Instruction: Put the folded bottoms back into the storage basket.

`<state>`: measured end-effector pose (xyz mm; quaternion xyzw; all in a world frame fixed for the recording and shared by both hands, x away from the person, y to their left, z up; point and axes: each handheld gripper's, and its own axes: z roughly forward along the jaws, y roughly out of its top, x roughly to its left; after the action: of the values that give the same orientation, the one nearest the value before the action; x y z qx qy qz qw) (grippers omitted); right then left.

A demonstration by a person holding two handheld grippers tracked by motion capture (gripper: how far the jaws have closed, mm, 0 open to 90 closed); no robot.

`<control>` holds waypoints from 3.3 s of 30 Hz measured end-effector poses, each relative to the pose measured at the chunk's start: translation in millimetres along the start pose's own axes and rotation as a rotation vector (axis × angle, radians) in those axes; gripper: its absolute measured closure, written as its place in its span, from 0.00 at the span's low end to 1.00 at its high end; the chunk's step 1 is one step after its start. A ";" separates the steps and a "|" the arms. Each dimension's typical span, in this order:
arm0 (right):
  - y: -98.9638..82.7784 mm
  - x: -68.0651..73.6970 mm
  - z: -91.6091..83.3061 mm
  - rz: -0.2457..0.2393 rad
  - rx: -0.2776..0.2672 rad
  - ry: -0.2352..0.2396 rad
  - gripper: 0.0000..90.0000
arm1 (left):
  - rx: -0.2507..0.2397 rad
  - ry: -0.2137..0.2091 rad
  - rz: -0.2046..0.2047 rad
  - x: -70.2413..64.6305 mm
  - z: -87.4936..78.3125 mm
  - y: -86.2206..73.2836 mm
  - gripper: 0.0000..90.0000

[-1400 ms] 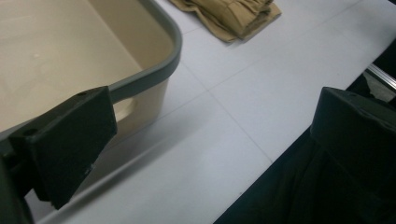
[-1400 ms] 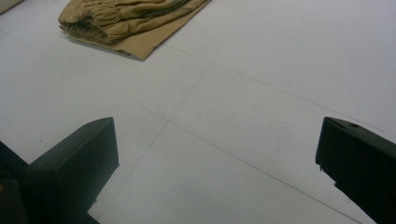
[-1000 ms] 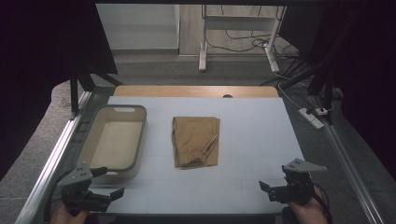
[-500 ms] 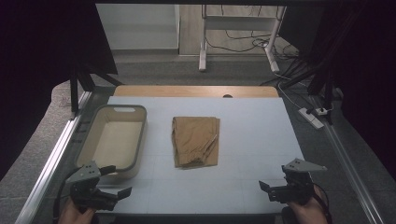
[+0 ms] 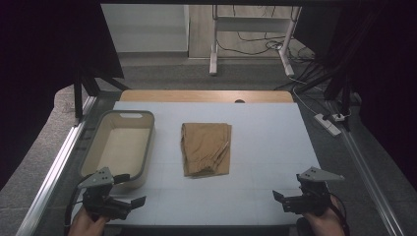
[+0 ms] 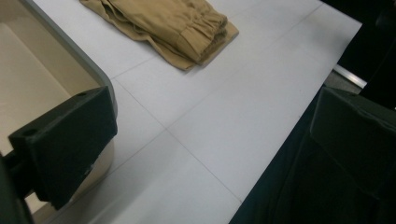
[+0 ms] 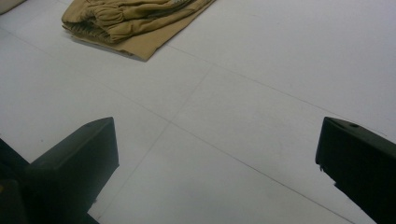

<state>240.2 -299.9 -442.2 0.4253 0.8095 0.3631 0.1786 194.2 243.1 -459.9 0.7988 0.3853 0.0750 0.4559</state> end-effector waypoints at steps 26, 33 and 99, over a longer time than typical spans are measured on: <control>1.2 -0.2 2.0 -0.003 0.002 0.013 0.00 | 0.047 -0.051 0.038 -3.1 26.0 32.6 0.00; 1.5 0.3 2.6 -0.008 0.012 0.015 0.00 | 0.043 -0.061 0.050 -3.3 35.7 43.8 0.00; 1.8 2.6 3.4 -0.045 0.014 0.019 0.00 | 0.208 0.074 0.057 19.0 165.4 96.3 0.00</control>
<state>241.8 -295.7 -443.1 0.4047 0.8231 0.3573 0.1762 338.0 117.6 -483.4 0.8491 0.3846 0.0769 0.3537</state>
